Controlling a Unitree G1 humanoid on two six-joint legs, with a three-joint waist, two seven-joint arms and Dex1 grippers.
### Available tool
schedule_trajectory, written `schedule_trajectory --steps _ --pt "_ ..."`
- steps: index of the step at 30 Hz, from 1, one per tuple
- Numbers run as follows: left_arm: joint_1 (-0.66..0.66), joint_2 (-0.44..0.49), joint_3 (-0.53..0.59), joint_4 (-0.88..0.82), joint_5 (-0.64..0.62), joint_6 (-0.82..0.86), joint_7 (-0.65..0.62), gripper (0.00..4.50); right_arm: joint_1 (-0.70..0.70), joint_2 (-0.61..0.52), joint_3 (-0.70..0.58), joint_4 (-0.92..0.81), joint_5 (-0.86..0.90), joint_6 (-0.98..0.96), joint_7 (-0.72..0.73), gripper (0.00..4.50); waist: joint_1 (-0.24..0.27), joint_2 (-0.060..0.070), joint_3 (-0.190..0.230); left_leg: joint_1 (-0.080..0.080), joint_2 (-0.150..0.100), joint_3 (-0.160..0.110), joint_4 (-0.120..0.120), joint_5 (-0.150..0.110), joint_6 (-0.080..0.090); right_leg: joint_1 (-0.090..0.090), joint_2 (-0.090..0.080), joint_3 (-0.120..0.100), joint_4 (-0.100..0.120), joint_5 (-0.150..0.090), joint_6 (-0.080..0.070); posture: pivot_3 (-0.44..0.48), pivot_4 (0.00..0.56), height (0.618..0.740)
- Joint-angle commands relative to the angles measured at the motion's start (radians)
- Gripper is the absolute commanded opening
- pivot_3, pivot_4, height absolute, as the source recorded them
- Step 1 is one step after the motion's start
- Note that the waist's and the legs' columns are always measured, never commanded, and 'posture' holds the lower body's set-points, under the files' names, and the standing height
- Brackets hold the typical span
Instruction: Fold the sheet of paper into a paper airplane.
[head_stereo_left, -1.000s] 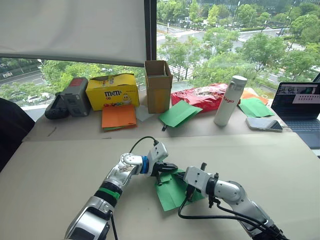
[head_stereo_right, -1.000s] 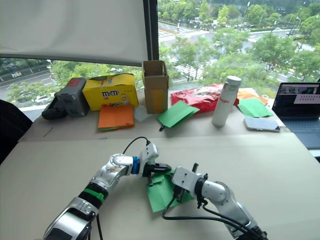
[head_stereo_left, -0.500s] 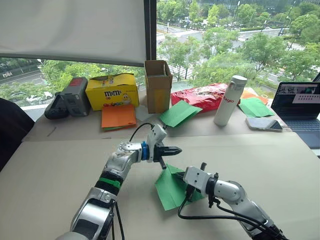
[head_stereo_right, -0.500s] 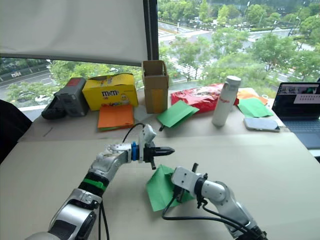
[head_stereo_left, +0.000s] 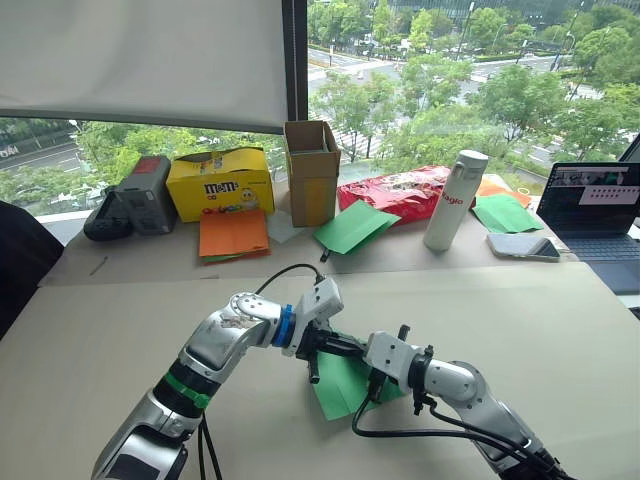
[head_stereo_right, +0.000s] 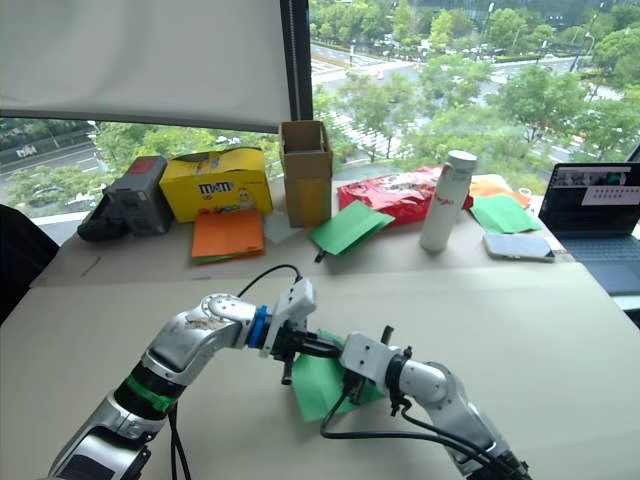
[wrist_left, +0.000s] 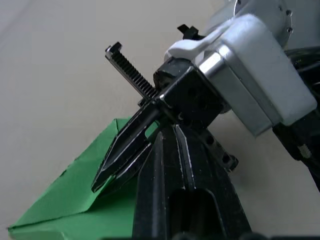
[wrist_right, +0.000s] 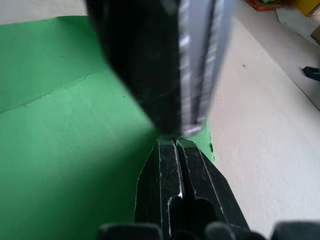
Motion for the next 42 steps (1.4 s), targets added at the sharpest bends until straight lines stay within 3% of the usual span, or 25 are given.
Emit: schedule_trajectory --steps 1,5,10,14,23,32,42 --pt "-0.008 0.054 -0.019 0.016 0.081 -0.084 0.022 0.0 0.011 -0.002 0.014 0.029 -0.017 0.027 0.014 0.02 0.001 0.0 0.0 0.0 0.0 0.0 0.0 0.0 0.0 0.0 0.0 0.0 0.0 0.0 0.0 0.0 0.15 0.74" --pt "-0.005 0.079 0.004 0.055 0.103 -0.123 0.038 0.0 0.012 -0.003 0.015 0.028 -0.016 0.027 0.016 0.02 0.001 0.0 0.0 0.0 0.0 0.0 0.0 0.0 0.0 0.0 0.0 0.0 0.0 0.0 0.0 0.0 0.15 0.74" --pt "0.054 0.027 0.041 0.09 0.07 -0.108 0.082 0.0 0.008 -0.001 0.018 0.031 -0.016 0.027 0.021 0.02 0.0 0.0 0.0 0.0 0.0 0.0 0.0 0.0 0.0 0.0 0.0 0.0 0.0 0.0 0.0 0.0 0.15 0.74" --pt "0.101 0.013 0.033 0.125 0.117 -0.145 0.115 0.0 0.0 0.002 0.018 0.033 -0.016 0.028 0.023 0.02 0.001 -0.001 -0.001 0.0 0.0 0.0 0.0 0.0 0.0 0.0 0.0 0.0 0.0 0.0 0.0 0.0 0.15 0.74" --pt "0.09 -0.021 0.117 0.199 0.132 -0.176 0.24 0.0 -0.014 0.004 0.014 0.052 -0.016 0.023 0.025 0.02 0.001 -0.001 -0.001 0.003 0.0 0.0 0.0 0.0 0.0 0.002 0.0 0.0 0.001 0.0 0.0 0.0 0.15 0.74" --pt "0.018 -0.244 0.337 0.118 -0.082 -0.138 0.348 0.0 -0.024 0.019 0.02 0.06 -0.019 0.022 0.022 0.02 0.001 -0.002 -0.001 0.001 0.0 0.0 0.001 0.0 -0.001 0.0 0.0 0.0 0.001 0.0 0.0 0.0 0.15 0.74" --pt "-0.073 -0.26 0.304 0.054 -0.111 -0.027 0.383 0.0 -0.016 0.023 0.026 0.057 -0.027 0.027 0.024 0.02 0.0 -0.002 -0.001 0.001 0.0 0.0 0.0 0.0 -0.001 0.0 0.0 0.0 0.001 0.0 0.0 0.0 0.15 0.74"
